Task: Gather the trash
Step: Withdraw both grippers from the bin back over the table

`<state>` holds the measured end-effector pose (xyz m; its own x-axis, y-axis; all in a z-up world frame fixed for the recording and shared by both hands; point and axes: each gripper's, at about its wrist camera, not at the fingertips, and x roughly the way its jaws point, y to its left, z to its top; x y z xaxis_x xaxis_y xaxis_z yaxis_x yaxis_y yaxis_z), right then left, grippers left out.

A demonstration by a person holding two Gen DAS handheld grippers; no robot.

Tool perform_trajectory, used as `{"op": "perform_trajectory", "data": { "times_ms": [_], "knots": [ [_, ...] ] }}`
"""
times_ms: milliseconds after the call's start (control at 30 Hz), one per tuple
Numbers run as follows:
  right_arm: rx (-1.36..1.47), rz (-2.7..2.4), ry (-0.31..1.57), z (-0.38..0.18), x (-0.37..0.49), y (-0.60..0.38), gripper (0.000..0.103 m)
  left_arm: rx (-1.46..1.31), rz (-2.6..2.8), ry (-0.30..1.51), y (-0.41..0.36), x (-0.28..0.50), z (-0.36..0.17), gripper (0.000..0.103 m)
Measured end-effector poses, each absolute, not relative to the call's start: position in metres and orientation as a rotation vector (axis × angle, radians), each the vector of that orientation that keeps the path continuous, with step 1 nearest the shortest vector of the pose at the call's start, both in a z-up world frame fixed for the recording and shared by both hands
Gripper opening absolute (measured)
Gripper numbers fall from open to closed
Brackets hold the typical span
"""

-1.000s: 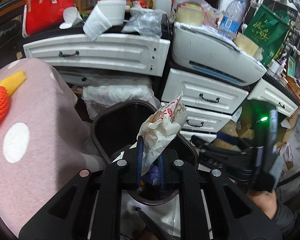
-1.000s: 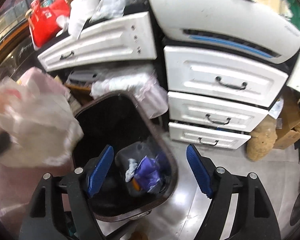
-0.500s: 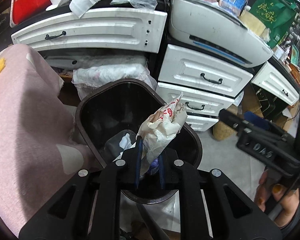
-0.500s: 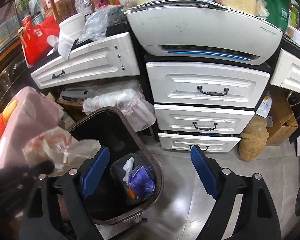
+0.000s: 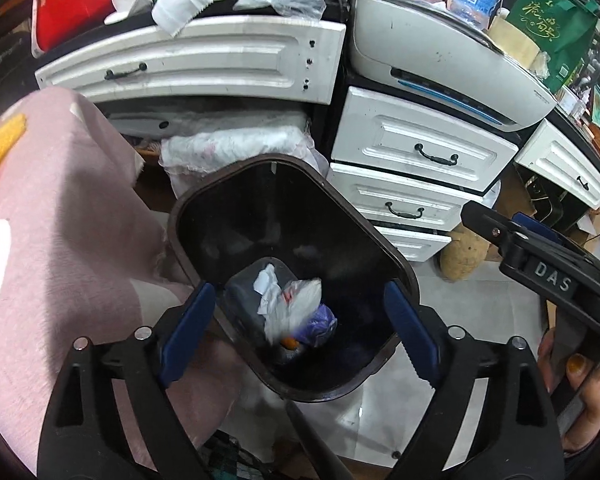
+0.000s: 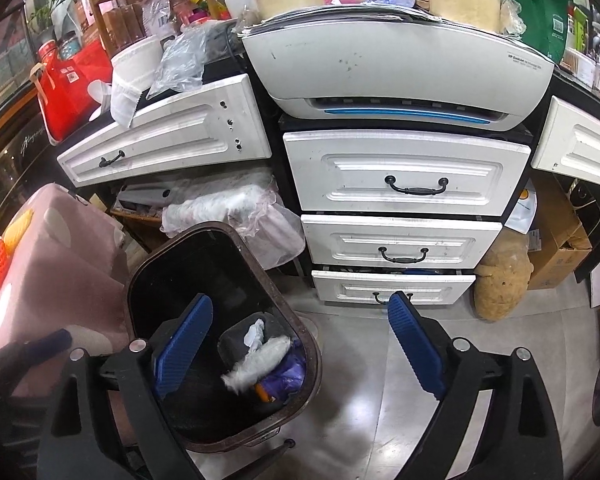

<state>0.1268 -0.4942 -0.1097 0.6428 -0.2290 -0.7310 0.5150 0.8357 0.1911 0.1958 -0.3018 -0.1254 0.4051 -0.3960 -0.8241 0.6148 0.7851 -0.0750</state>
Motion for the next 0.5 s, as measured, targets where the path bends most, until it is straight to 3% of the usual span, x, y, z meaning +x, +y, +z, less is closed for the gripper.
{"op": "perform_trajectory", "data": {
  "times_ms": [500],
  "knots": [
    [0.386,-0.368,0.706,-0.086,0.128,-0.48,0.095,0.242,-0.603,0.768,-0.255,0.159,-0.067,0.095]
  ]
}}
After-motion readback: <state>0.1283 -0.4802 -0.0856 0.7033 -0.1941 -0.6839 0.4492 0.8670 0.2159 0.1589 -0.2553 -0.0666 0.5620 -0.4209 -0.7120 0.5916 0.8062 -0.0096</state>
